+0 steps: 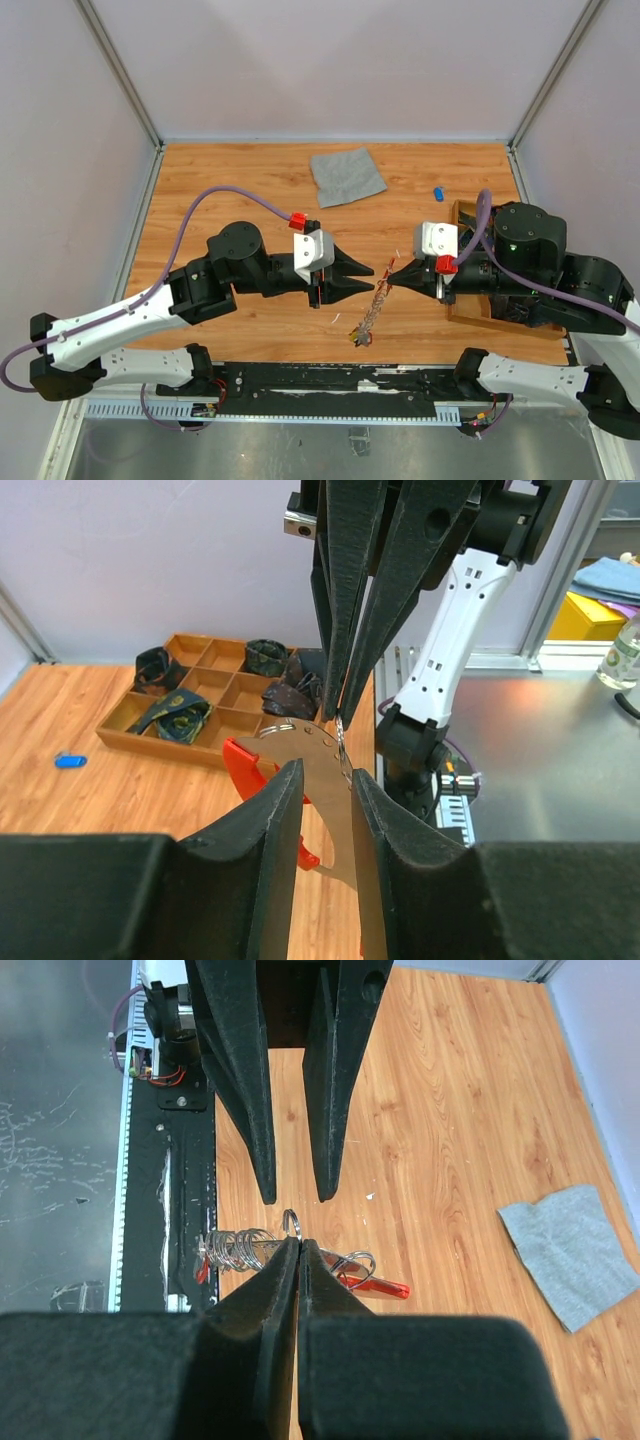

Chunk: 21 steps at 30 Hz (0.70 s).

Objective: Put the keys on the keyring

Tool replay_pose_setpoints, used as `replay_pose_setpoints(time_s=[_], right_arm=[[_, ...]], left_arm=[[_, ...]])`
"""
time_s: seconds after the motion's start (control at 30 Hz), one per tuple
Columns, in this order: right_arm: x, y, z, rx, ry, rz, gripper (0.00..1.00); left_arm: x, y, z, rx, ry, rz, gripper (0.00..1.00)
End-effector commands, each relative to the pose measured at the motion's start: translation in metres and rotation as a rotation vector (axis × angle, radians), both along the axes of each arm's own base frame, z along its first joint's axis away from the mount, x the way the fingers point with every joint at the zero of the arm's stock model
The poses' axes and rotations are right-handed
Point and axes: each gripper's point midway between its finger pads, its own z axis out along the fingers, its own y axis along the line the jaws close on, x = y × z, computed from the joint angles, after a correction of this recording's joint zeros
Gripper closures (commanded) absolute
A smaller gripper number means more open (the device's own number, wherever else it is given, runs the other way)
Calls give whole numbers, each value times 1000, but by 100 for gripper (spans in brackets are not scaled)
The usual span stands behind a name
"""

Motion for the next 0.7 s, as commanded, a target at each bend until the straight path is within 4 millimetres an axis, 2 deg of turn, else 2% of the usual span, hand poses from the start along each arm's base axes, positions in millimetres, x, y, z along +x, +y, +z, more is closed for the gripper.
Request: replay_pose_setpoints(time_s=[0.0,0.4,0.67], right_arm=[[2,0,18,69,-41,-9,100],[0,5,19,88,-40,14,100],[-1,5,19,95,-39,19,100]], left_arm=[[-6,-3,10,-48,1,-36,68],[-9,-12,14,-62,6,-61,68],[-7,-16,11,-42,-1,-62,75]])
